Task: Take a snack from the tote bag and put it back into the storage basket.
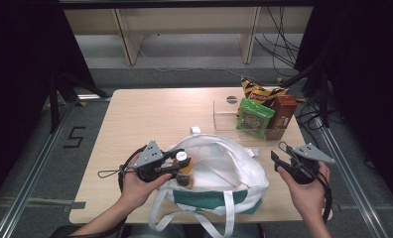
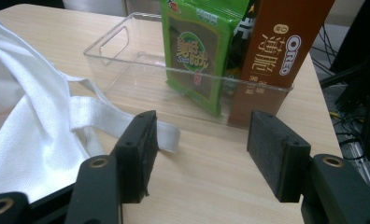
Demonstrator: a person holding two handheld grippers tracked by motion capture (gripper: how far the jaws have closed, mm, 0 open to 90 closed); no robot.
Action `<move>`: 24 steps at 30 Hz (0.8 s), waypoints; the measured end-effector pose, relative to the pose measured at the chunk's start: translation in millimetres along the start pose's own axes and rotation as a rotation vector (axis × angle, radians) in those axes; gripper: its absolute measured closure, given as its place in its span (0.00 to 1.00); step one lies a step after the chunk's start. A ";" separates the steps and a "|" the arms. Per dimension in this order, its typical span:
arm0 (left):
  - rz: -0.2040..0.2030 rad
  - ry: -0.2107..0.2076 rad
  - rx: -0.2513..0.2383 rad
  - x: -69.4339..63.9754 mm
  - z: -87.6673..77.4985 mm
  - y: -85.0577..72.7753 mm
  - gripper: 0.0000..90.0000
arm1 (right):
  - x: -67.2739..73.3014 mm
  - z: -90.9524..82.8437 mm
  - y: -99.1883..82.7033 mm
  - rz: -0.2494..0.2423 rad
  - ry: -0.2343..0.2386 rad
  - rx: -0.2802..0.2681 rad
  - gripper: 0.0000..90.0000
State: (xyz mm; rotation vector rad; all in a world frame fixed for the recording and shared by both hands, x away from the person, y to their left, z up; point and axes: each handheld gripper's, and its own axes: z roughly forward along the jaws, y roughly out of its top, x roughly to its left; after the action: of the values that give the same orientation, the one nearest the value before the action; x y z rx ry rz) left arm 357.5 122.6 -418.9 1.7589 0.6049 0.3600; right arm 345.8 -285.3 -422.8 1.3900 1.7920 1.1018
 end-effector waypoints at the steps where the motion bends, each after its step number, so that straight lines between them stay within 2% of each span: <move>1: 0.007 0.002 0.006 -0.4 -1.4 2.1 0.65 | -0.6 0.3 0.1 -0.011 -0.006 -0.010 0.48; 11: 0.028 -0.010 -0.038 -2.5 -6.3 26.8 0.65 | -0.4 0.1 0.1 -0.017 -0.012 0.000 0.48; 12: 0.031 -0.011 -0.042 -2.6 -6.2 28.7 0.65 | 0.6 -0.4 -0.1 -0.002 -0.008 0.011 0.48; 15: 0.038 -0.016 -0.059 -2.9 -6.4 36.5 0.65 | 0.5 -0.1 -0.4 -0.001 -0.007 0.011 0.48; 17: 0.037 -0.015 -0.068 -3.1 -6.5 41.4 0.65 | -1.3 0.6 -0.3 -0.017 -0.002 0.004 0.48; 20: 0.045 -0.018 -0.081 -3.2 -6.6 49.0 0.65 | 1.2 -0.1 -0.2 0.009 -0.007 0.014 0.48; 21: 0.050 -0.020 -0.087 -2.8 -6.5 51.8 0.65 | -1.6 0.9 0.0 -0.022 0.002 0.006 0.48; 24: 0.051 -0.022 -0.106 -1.8 -6.7 59.6 0.65 | -2.0 1.0 -0.2 -0.023 0.003 0.008 0.48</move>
State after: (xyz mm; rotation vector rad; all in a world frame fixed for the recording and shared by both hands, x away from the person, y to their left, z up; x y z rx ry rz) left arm 365.0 116.0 -359.7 1.6767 0.5168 0.4002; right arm 347.1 -287.0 -423.4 1.3692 1.8119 1.0867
